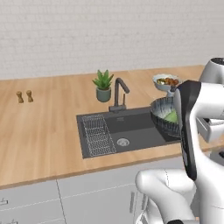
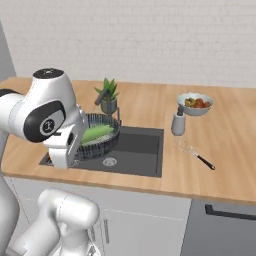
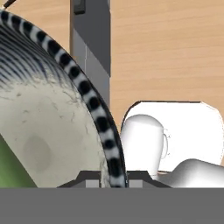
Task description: Pick the corn from the sink and place it in the bowl. Then pick the bowl and place it in the microwave. Then close the microwave door and press the start button.
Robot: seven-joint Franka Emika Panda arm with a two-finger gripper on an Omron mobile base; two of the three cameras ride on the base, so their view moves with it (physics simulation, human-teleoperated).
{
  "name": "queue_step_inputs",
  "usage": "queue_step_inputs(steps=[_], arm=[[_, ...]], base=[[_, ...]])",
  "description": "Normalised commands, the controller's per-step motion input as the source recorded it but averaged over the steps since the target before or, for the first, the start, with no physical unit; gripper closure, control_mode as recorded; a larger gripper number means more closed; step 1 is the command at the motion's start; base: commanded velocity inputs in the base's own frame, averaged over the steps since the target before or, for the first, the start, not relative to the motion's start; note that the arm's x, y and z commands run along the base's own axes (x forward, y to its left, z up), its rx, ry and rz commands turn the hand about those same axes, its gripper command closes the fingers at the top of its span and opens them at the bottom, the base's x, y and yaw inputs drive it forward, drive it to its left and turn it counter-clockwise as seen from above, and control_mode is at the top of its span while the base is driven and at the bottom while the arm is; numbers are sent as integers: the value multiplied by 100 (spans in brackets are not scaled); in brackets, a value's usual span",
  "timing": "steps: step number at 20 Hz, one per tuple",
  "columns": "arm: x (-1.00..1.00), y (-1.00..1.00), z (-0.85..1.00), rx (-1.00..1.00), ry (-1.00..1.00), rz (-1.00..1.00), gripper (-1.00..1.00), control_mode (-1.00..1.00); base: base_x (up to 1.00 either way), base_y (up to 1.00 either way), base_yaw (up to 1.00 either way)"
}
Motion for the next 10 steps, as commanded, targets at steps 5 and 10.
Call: queue_step_inputs(steps=[5, 10], arm=[[0, 0, 0, 0, 0, 0, 100, 100], [0, 0, 0, 0, 0, 0, 100, 100]], base=[[-33, -60, -46], [-2, -58, -72]])
